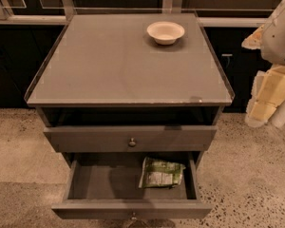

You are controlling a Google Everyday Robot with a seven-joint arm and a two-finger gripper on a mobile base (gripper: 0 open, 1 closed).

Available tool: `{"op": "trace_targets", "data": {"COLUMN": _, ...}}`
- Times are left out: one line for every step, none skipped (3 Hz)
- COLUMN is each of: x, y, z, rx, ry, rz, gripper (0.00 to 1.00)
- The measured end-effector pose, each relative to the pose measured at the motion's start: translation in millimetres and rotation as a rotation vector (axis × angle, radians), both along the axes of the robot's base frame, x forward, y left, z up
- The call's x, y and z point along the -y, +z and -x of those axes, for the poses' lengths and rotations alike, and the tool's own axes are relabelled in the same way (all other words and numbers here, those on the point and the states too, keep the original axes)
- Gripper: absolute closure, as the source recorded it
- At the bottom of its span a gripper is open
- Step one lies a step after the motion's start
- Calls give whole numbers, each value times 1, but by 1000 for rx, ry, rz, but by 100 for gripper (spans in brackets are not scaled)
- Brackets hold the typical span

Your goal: Pick green jalapeno chip bag from middle drawer and place on counter

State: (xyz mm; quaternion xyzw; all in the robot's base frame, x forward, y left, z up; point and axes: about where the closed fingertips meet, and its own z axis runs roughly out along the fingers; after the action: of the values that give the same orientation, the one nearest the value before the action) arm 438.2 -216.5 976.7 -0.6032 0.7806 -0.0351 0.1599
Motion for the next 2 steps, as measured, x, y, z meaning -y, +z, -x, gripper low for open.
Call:
{"op": "trace_targets", "data": {"x": 0, "y": 0, "z": 0, "rx": 0, "ry": 0, "rz": 0, "gripper": 0}}
{"op": "trace_targets", "data": {"x": 2, "y": -4, "z": 2, "rx": 20, "ry": -3, "rz": -16, "gripper": 0}}
